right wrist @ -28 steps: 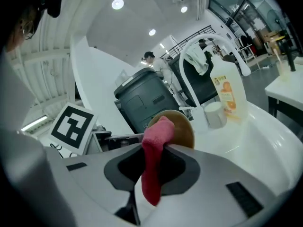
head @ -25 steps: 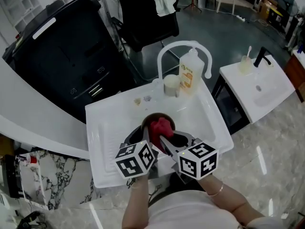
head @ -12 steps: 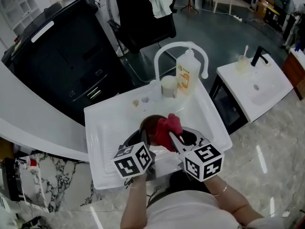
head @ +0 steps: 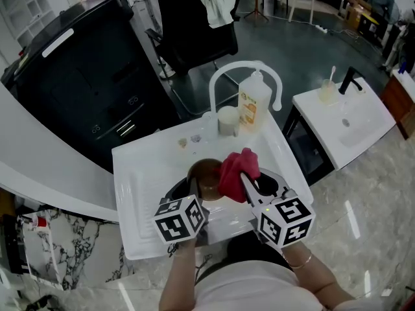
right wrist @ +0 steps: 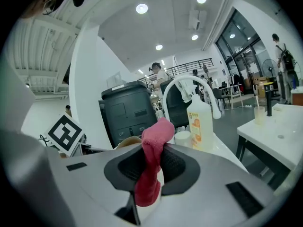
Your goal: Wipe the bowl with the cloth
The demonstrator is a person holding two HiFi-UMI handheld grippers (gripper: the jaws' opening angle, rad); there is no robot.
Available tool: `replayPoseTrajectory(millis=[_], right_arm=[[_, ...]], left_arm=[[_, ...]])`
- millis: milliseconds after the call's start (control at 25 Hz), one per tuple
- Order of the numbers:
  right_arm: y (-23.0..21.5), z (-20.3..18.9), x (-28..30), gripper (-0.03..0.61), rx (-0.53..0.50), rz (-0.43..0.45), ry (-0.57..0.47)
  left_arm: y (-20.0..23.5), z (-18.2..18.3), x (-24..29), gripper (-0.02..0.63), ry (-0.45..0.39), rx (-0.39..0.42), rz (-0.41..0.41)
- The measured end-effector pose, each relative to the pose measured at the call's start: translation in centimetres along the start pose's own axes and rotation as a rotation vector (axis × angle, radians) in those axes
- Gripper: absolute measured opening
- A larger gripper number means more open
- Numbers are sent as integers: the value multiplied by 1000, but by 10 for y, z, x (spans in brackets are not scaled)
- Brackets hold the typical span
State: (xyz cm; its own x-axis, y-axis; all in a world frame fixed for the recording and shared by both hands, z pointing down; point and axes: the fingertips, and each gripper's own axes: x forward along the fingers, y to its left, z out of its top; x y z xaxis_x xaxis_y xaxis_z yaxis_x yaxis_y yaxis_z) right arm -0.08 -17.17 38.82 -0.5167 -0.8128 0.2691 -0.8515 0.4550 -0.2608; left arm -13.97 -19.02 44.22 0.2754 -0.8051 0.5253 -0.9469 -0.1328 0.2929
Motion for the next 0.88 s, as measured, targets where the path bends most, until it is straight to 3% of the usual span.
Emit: replayPoseTrajectory(millis=[400,880], right_arm=[[-18,25,-15,77,-6,-75,-99],[-36,35,-16,77,5,-131,-147]], left_arm=[[14,-3,11,26,24,-3,8],[24,-26,54,27,112,-6,21]])
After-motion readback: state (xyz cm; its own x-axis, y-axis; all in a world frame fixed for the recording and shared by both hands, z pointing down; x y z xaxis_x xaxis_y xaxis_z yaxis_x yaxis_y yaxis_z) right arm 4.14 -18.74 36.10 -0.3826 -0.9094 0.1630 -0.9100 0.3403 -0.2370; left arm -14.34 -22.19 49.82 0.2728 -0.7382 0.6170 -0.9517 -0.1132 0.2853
